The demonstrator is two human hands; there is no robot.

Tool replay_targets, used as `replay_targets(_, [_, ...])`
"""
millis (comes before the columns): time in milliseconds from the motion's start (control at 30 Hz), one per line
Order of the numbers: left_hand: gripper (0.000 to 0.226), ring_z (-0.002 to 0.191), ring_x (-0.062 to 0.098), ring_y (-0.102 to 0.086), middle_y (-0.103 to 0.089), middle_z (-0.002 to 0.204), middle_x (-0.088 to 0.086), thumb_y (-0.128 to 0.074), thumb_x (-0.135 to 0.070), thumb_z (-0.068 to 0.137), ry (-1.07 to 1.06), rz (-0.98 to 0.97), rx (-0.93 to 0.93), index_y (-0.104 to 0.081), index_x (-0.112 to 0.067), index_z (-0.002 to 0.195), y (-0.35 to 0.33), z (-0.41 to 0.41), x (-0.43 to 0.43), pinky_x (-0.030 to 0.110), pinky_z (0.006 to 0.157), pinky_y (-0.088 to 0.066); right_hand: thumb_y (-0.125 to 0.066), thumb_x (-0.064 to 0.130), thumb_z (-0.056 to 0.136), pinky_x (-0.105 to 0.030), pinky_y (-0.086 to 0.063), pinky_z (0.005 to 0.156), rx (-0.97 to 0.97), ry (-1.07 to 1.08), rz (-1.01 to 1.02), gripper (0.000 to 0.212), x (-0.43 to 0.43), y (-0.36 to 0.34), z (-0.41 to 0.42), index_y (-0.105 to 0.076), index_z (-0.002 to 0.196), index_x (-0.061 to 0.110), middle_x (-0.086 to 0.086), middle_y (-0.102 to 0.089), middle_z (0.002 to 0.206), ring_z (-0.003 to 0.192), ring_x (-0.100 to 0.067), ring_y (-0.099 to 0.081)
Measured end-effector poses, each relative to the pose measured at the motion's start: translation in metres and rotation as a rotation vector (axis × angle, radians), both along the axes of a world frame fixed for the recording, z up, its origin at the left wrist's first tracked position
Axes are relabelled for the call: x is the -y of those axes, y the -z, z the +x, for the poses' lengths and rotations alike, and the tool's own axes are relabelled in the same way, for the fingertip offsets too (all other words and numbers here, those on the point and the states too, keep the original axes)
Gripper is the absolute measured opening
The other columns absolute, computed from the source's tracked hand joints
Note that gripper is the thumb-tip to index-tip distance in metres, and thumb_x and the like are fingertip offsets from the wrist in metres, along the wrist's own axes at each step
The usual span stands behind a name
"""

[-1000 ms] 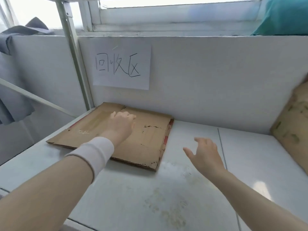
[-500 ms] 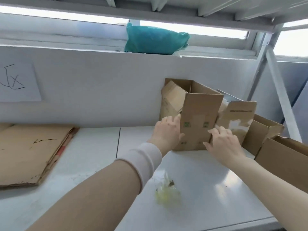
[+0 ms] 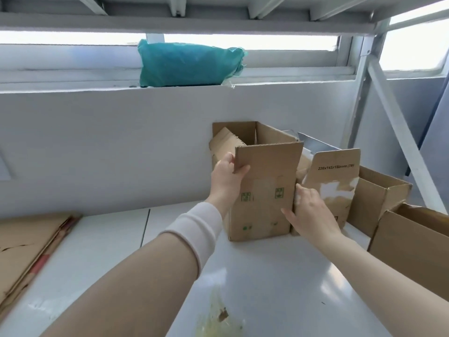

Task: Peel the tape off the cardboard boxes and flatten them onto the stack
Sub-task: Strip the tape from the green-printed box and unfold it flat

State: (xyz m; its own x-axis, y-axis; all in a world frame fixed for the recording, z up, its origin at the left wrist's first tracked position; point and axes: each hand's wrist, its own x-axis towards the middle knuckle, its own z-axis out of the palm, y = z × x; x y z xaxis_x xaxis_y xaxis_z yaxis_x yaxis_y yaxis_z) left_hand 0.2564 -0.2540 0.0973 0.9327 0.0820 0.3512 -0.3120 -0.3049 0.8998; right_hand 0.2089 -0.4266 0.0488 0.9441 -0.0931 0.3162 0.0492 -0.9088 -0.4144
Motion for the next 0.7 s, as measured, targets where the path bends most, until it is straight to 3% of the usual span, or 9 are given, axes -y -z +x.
replay_targets(67, [0.02,0.097,0.027,-0.063,-0.066,0.096,0.005,-0.06,-0.017,0.088,0.004,-0.093,0.052,-0.045,-0.02,0.075,-0.01,-0.009,-0.014,0.04,0.086,-0.053,-0.054,0.039,0.089,-0.032,-0.034,0.102,0.009,-0.001,0.137,0.073,-0.007,-0.001,-0.004,-0.021,0.145,0.008,-0.009,-0.036,0.14,0.129,-0.021,-0.037])
replay_targets(133, [0.023,0.085,0.016,-0.063,-0.063,0.089,-0.005,-0.059,-0.017,0.089,-0.018,-0.174,0.119,-0.044,-0.023,0.073,-0.03,-0.024,-0.033,0.026,0.075,-0.055,-0.058,0.039,0.086,-0.031,-0.036,0.098,0.0,-0.054,0.306,0.069,-0.017,-0.006,-0.011,-0.027,0.143,0.014,-0.002,-0.044,0.135,0.124,-0.018,-0.043])
replay_targets(200, [0.022,0.074,0.007,-0.059,-0.061,0.084,-0.01,-0.058,-0.02,0.09,-0.068,-0.241,0.172,-0.043,-0.021,0.074,-0.057,-0.042,-0.052,0.019,0.063,-0.052,-0.061,0.035,0.085,-0.026,-0.041,0.09,-0.004,-0.16,0.535,0.061,-0.033,-0.018,-0.021,-0.036,0.139,0.02,0.007,-0.056,0.118,0.109,-0.013,-0.052])
replay_targets(333, [0.022,0.078,0.016,-0.061,-0.063,0.082,-0.005,-0.058,-0.028,0.09,-0.24,-0.318,0.199,-0.045,-0.022,0.073,-0.101,-0.074,-0.101,0.034,0.075,-0.053,-0.061,0.034,0.085,-0.024,-0.049,0.091,0.052,-0.334,0.813,0.052,-0.079,-0.055,-0.051,-0.045,0.134,0.024,0.006,-0.063,0.118,0.106,-0.01,-0.06])
replay_targets(400, [0.02,0.078,0.016,-0.06,-0.061,0.081,-0.005,-0.057,-0.03,0.09,-0.321,-0.38,0.179,-0.047,-0.025,0.073,-0.117,-0.093,-0.128,0.034,0.079,-0.052,-0.063,0.031,0.084,-0.021,-0.048,0.092,0.064,-0.383,0.843,0.054,-0.105,-0.076,-0.069,-0.045,0.135,0.024,0.005,-0.063,0.12,0.11,-0.01,-0.058])
replay_targets(467, [0.016,0.075,0.012,-0.057,-0.058,0.08,-0.007,-0.057,-0.03,0.091,-0.383,-0.435,0.149,-0.05,-0.024,0.078,-0.13,-0.114,-0.16,0.03,0.076,-0.051,-0.066,0.033,0.081,-0.029,-0.045,0.099,0.043,-0.423,0.821,0.058,-0.131,-0.093,-0.089,-0.046,0.135,0.025,0.005,-0.063,0.121,0.113,-0.01,-0.057])
replay_targets(600, [0.02,0.079,0.017,-0.055,-0.056,0.078,-0.004,-0.06,-0.029,0.089,-0.466,-0.466,0.044,-0.049,-0.022,0.074,-0.145,-0.147,-0.219,0.031,0.074,-0.048,-0.067,0.036,0.08,-0.028,-0.045,0.097,-0.06,-0.502,0.835,0.062,-0.178,-0.113,-0.121,-0.045,0.136,0.022,0.0,-0.062,0.122,0.105,-0.012,-0.06])
replay_targets(700, [0.021,0.094,0.022,-0.052,-0.055,0.096,0.002,-0.055,-0.03,0.092,-0.508,-0.366,-0.102,-0.055,-0.013,0.103,-0.139,-0.158,-0.247,0.036,0.084,-0.045,-0.064,0.037,0.083,-0.031,-0.045,0.097,-0.132,-0.5,0.734,0.061,-0.206,-0.115,-0.136,-0.043,0.137,0.017,-0.001,-0.059,0.127,0.11,-0.016,-0.058])
